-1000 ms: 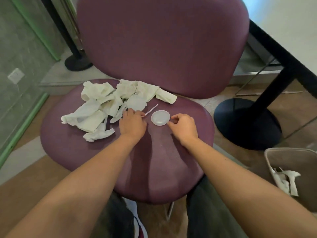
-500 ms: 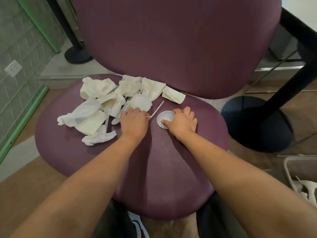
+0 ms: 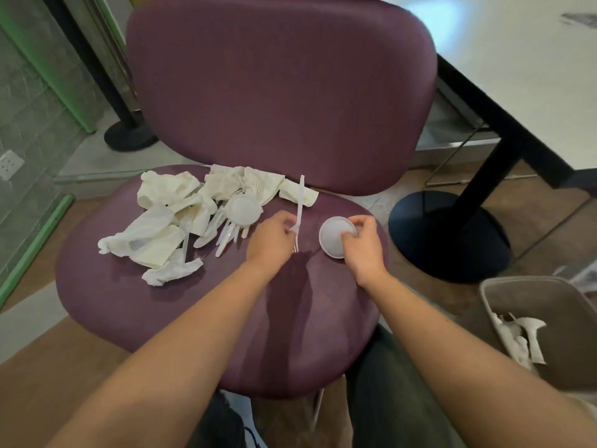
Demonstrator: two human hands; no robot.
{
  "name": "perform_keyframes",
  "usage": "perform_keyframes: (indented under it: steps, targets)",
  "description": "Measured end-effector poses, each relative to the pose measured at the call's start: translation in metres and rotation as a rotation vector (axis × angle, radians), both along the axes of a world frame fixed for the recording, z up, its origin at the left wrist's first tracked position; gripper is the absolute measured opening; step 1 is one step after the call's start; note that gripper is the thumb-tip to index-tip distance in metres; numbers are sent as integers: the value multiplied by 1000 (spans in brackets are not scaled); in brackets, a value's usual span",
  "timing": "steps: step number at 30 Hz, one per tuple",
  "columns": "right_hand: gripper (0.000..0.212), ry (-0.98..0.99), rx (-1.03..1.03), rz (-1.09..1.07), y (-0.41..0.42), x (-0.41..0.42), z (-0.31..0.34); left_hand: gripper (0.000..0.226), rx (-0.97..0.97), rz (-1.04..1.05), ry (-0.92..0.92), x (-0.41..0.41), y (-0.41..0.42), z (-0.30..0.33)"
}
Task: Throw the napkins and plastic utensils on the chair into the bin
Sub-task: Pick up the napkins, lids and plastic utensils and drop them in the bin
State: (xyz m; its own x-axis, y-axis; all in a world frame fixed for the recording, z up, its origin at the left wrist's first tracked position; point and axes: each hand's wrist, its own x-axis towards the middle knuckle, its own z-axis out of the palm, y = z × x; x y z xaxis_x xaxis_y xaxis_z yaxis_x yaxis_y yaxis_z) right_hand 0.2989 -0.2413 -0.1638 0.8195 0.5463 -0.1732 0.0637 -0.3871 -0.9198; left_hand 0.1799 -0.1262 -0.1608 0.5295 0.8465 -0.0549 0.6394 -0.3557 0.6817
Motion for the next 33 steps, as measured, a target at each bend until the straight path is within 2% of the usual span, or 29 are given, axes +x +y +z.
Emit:
perform_keyframes:
  steps: [4,11,22,26,28,30,33]
  targets:
    - [17,-19,41,-153,-51,17,11,24,-11,-133,-4,33,-39,14]
    - [16,-52,116,-372,-148,55,17,20,-144,-305,-64,98,-123,19]
    - [10,-46,37,-630,-271,118,-11,12,-213,-502,53,195,-245,-19]
    - [15,-51,-91,-652,-292,139,-26,16,-226,-505,112,222,-272,-43]
    - [21,0,-177,-599,-298,147,-37,20,-228,-512,135,231,-283,-54]
    - [28,44,-276,-526,-301,153,-48,34,-227,-520,180,236,-291,-61]
    - [30,62,-318,-464,-303,154,-50,42,-196,-543,226,238,-293,-63]
